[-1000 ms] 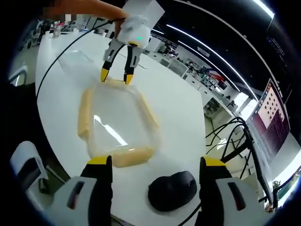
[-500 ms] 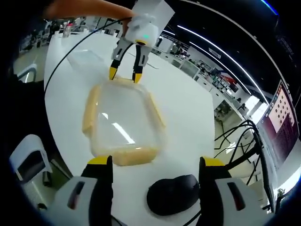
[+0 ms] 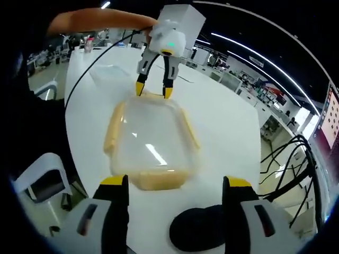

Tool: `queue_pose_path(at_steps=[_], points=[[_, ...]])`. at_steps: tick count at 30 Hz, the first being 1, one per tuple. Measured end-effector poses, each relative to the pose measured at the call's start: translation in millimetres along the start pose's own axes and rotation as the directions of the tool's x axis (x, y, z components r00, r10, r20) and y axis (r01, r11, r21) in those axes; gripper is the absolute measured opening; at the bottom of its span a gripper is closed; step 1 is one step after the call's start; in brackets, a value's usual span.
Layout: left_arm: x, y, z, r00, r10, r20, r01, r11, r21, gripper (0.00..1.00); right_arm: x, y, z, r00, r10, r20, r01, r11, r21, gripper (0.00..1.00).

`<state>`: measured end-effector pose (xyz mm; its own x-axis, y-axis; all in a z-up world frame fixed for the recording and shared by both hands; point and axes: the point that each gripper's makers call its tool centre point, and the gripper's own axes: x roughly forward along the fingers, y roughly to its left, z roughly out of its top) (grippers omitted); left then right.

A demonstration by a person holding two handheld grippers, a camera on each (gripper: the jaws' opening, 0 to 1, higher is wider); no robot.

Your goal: Snap each plastic latch of the storage box into its locked position after aligning the lid with the box until every specified latch is closed and the lid sits flush.

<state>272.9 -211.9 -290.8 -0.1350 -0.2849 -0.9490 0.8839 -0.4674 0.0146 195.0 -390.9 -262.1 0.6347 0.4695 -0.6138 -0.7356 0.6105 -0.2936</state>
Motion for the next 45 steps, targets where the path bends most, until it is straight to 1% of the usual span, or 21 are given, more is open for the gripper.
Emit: queue_pose_path(at_steps=[2,3,4,7,9,10,13,16,19,21,22,24,26,29,34,37,39,40,45], points=[[-0.2,0.0,-1.3,1.000,0.000,0.007,0.000,1.000,0.001,0.41,0.4,1.3,-0.5,0.999,0.030,0.011,-0.031,0.999,0.009,0.71],[0.4,-2.3,-0.4,1.000,-0.001,0.008,0.001,1.000,0.001,0.41,0.6,1.4,-0.8,0.999,0.037,0.012,-0.037,0.999,0.012,0.71],[2.6,-9.8,2.8,1.000,-0.001,0.010,0.001,1.000,0.001,0.41,0.7,2.3,-0.8,0.998,0.054,0.021,-0.054,0.998,0.016,0.71],[4.1,-15.1,4.7,1.000,-0.001,0.008,0.001,1.000,0.002,0.41,0.8,-0.2,-2.4,0.997,0.071,0.028,-0.072,0.997,0.011,0.71],[3.0,-12.2,1.3,1.000,-0.001,0.007,0.001,1.000,0.001,0.41,1.2,-1.0,-2.9,0.996,0.082,0.033,-0.083,0.997,0.005,0.72],[2.0,-6.7,-0.1,1.000,-0.002,0.007,0.002,1.000,0.001,0.41,1.9,-0.9,-3.8,0.995,0.092,0.029,-0.093,0.996,0.007,0.72],[1.6,-3.2,-1.0,1.000,-0.003,0.008,0.003,1.000,0.000,0.41,3.1,-0.5,-5.3,0.994,0.107,0.024,-0.107,0.994,0.002,0.72],[0.7,1.9,-2.0,1.000,-0.004,0.010,0.004,1.000,-0.001,0.41,3.5,0.8,-3.0,0.990,0.135,0.040,-0.136,0.991,0.016,0.72],[1.7,-4.5,-1.5,1.000,-0.003,0.014,0.003,1.000,-0.002,0.41,4.5,3.0,-5.1,0.985,0.167,0.031,-0.168,0.986,0.014,0.73],[1.0,-1.3,-1.9,1.000,-0.003,0.016,0.003,1.000,-0.003,0.41,4.7,4.8,-4.3,0.983,0.182,0.036,-0.182,0.983,0.013,0.73],[0.7,0.3,-2.2,1.000,-0.003,0.017,0.003,1.000,-0.004,0.41,5.1,7.1,-3.4,0.978,0.204,0.039,-0.205,0.979,0.017,0.73],[1.8,-5.7,-1.5,1.000,-0.002,0.017,0.002,1.000,-0.003,0.41,6.6,7.7,-4.9,0.975,0.219,0.026,-0.220,0.975,0.013,0.73],[1.6,-4.6,-1.9,1.000,-0.003,0.017,0.003,1.000,-0.004,0.41,7.5,6.4,-4.6,0.973,0.230,0.024,-0.230,0.973,0.010,0.73],[2.7,-11.6,-1.5,1.000,-0.001,0.021,0.001,1.000,-0.005,0.41,7.2,8.0,-3.8,0.964,0.266,0.024,-0.266,0.964,0.010,0.73],[2.2,-10.5,-2.3,0.999,-0.001,0.033,0.001,1.000,-0.008,0.40,8.0,9.7,-6.8,0.956,0.294,0.009,-0.294,0.956,0.014,0.72],[2.6,-12.4,-2.2,0.999,0.000,0.038,0.001,1.000,-0.012,0.40,8.2,9.0,-7.9,0.955,0.297,0.009,-0.297,0.955,0.016,0.72],[1.9,-7.1,-2.5,0.999,-0.001,0.040,0.001,1.000,-0.016,0.40,8.2,9.5,-8.2,0.954,0.301,0.009,-0.301,0.953,0.022,0.72],[2.4,-9.0,-2.0,0.999,0.000,0.040,0.001,1.000,-0.015,0.40,8.4,9.7,-8.8,0.953,0.302,0.006,-0.302,0.953,0.021,0.71],[2.2,-6.7,-2.3,0.999,0.000,0.041,0.001,1.000,-0.016,0.40,11.2,11.5,-9.8,0.951,0.311,-0.002,-0.311,0.950,0.021,0.69]])
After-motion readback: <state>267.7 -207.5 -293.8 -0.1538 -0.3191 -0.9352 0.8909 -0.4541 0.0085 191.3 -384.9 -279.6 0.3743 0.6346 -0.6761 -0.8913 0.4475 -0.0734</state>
